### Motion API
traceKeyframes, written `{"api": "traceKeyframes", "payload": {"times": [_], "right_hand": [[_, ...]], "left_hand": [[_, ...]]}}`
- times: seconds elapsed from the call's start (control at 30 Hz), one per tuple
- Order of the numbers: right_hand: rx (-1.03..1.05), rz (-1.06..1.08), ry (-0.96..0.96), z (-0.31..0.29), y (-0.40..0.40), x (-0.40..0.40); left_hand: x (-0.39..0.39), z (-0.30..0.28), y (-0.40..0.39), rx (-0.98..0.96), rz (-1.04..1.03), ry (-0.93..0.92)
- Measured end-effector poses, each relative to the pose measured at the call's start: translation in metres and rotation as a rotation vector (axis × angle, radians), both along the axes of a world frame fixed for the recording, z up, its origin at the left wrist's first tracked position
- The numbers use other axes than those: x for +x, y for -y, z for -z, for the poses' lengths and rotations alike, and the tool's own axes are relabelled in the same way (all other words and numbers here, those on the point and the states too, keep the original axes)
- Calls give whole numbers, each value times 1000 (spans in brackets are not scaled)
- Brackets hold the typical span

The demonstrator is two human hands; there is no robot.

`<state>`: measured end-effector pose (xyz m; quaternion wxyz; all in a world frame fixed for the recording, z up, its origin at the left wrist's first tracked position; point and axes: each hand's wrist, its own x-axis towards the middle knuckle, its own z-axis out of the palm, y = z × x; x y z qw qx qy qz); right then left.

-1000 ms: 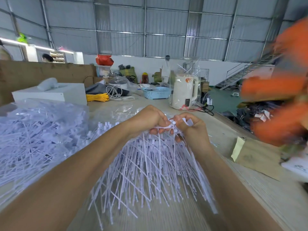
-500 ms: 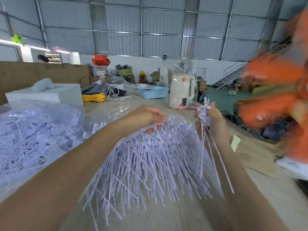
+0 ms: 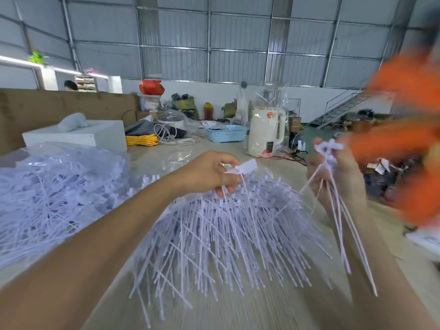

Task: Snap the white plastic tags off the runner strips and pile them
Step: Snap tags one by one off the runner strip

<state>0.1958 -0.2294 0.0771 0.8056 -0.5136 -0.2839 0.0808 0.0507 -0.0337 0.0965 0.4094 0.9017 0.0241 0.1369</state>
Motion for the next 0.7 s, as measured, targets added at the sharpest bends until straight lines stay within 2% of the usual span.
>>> {"api": "traceKeyframes", "payload": {"times": [0.07, 0.13, 0.17, 0.23, 0.27, 0.33, 0.4, 0.43, 0.47, 0.53, 0.57, 0.6, 0.67, 0.7], "right_hand": [[-168, 36, 107, 0, -9, -10], [-244, 31, 94, 3, -19, -23], [-221, 22, 38, 3, -23, -31], [0, -176, -144, 5, -25, -36], [58, -265, -151, 2, -23, -38], [128, -274, -136, -5, -20, -36], [182, -413, -104, -12, -21, -37], [134, -386, -91, -20, -22, -38], [61, -315, 19, -23, -19, -41], [-153, 71, 272, -22, -8, -45], [-70, 113, 125, -26, -15, -45], [69, 171, 66, -25, -17, -48], [218, 285, 174, -31, -26, -63], [269, 299, 170, -37, -28, -66]], "left_hand": [[3, 0, 1, 35, 10, 14], [7, 1, 2, 74, -4, 27], [8, 1, 2, 88, -21, 31], [10, 4, 0, 165, -73, 13], [11, 6, -2, 227, -102, -14], [10, 10, -5, 365, -157, -104], [9, 15, -5, 479, -201, -189], [8, 16, -1, 504, -211, -167], [5, 15, 4, 474, -198, -80], [-1, 6, 24, 183, -116, 127], [-4, 0, 38, 0, -55, 162], [-7, -8, 51, -133, 14, 158], [-7, -18, 72, -225, 150, 116], [-7, -21, 81, -248, 220, 126]]}}
